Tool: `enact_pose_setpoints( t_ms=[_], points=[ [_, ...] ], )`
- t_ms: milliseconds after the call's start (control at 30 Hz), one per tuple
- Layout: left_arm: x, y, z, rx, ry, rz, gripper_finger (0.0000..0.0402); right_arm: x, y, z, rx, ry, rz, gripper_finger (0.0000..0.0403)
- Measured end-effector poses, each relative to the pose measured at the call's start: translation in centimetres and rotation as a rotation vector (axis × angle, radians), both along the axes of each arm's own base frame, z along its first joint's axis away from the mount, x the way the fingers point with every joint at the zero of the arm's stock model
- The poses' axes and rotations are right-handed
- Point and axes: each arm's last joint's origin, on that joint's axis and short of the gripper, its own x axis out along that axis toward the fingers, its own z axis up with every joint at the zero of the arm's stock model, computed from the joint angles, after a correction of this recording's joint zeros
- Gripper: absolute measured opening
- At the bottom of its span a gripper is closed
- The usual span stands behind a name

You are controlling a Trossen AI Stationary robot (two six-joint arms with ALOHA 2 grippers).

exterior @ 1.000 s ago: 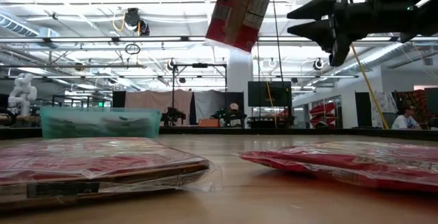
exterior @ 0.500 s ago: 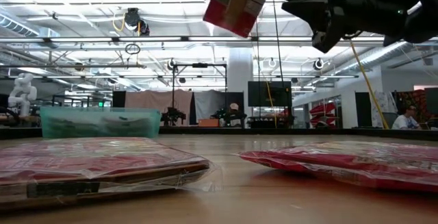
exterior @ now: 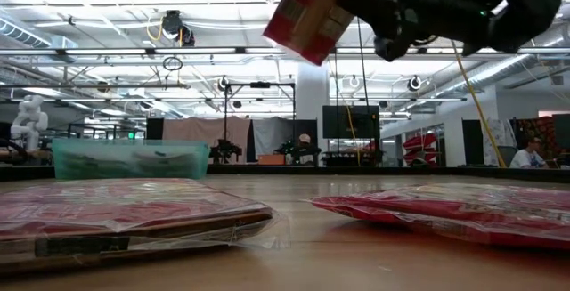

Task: Sort popcorn bags into baskets
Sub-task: Put the red popcorn bag into the blue bin

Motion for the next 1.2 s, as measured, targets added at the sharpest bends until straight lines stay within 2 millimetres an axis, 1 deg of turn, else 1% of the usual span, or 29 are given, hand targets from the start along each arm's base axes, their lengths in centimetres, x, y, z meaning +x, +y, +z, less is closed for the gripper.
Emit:
enact_pose_setpoints(
  t_ms=[100, 200, 300, 433, 467, 500, 600, 667, 767, 867, 933, 1067, 1133, 1200],
  points=[
    [-0.1, -0.5, 0.0, 0.001, 0.006, -0.016, 0.0027, 1.1, 0.3, 0.5, -0.041, -0.024, 0.029, 0.021],
    [-0.2, -0.8, -0.2, -0.014, 0.018, -0.016, 0.0044, 1.7, 0.4, 0.4, -0.064, -0.023, 0.028, 0.0185],
    [-0.3, -1.1, -0.2, -0.032, 0.017, 0.02, 0.0067, 2.0, 0.3, 0.1, -0.097, -0.014, 0.016, 0.0135],
    [-0.4, -1.5, -0.4, -0.043, 0.03, 0.014, 0.0089, 2.2, 0.2, -0.5, -0.156, 0.009, 0.001, 0.0036],
    [-0.4, -1.5, -0.4, -0.059, 0.026, 0.024, 0.0095, 2.3, 0.2, -0.6, -0.176, 0.01, -0.006, 0.0021],
    [-0.4, -1.5, -0.4, -0.086, 0.019, 0.038, 0.0101, 2.3, 0.1, -0.6, -0.196, 0.011, -0.013, 0.0015],
    [-0.5, -1.4, -0.4, -0.207, -0.012, 0.119, 0.0123, 2.3, -0.4, -0.8, -0.222, 0.026, -0.057, 0.0021],
    [-0.5, -1.1, -0.5, -0.288, -0.032, 0.186, 0.0141, 2.2, -1.1, -0.8, -0.246, 0.028, -0.125, 0.002],
    [-0.9, -0.5, -0.1, -0.409, -0.068, 0.25, 0.0168, 1.7, -2.5, -0.4, -0.324, 0.017, -0.22, 0.001],
    [-1.6, 0.1, 0.8, -0.602, -0.137, 0.312, 0.0192, 1.3, -3.8, -0.2, -0.373, 0.014, -0.285, 0.001],
    [-2.2, 0.6, 1.4, -0.778, -0.184, 0.371, 0.0203, 1.0, -4.6, -0.1, -0.383, 0.015, -0.319, 0.0013],
    [-4.0, 2.4, 2.2, -1.103, -0.234, 0.518, 0.0208, 0.5, -5.7, 0.2, -0.466, 0.019, -0.387, 0.0012],
    [-5.0, 3.0, 2.6, -1.227, -0.217, 0.557, 0.0203, 0.2, -6.1, 0.3, -0.51, 0.022, -0.415, 0.0011],
    [-5.8, 3.4, 3.0, -1.329, -0.199, 0.557, 0.0193, -0.1, -6.5, 0.5, -0.555, 0.024, -0.441, 0.0011]
  ],
)
